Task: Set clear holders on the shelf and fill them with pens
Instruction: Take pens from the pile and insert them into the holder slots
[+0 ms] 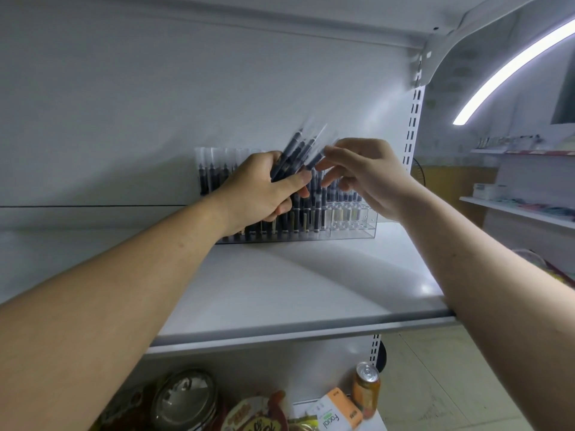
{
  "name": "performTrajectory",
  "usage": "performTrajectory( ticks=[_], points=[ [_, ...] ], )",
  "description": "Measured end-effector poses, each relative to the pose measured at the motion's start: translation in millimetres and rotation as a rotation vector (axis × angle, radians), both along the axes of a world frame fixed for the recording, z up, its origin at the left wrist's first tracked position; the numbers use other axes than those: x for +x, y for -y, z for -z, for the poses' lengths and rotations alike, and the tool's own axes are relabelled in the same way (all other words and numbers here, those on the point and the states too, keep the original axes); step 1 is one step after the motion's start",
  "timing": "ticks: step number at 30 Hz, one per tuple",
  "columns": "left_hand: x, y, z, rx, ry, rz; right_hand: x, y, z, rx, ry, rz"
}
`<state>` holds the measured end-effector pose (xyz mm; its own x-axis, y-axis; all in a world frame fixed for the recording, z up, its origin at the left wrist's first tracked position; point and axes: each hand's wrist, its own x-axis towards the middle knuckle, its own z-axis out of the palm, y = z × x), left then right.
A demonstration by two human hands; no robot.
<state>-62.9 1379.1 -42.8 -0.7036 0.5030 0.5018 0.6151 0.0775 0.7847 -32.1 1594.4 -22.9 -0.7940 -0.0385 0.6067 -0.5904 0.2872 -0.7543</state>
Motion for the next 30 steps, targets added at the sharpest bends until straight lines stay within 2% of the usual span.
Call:
performTrajectory(
  ticks=[5, 10, 13, 15, 19, 22, 30],
  points=[
    [-1, -1, 1, -0.014, 0.006, 0.009, 0, 0, 1, -0.02, 0.03, -0.049],
    [-1, 0, 0, -0.021, 0.011, -0.009, -1, -3, -3, -0.203, 0.043, -0.113],
    [-1, 0, 0, -0.028, 0.01, -0.017, -4, -8, -7, -0.32, -0.017, -0.075],
    [-1, 0, 0, -0.03, 0.006, -0.018, -6, -11, -8, -0.327, -0.084, 0.034],
    [-2, 0, 0, -0.038, 0.0, -0.023, -9, -14, -5, -0.112, -0.19, 0.279],
    [0, 0, -1, -0.027, 0.013, -0.012, -11, -12, -1, 0.085, -0.198, 0.373],
    [-1, -2, -1, 0.06, 0.06, -0.006, -10, -8, 5, 0.299, -0.125, 0.379]
  ],
)
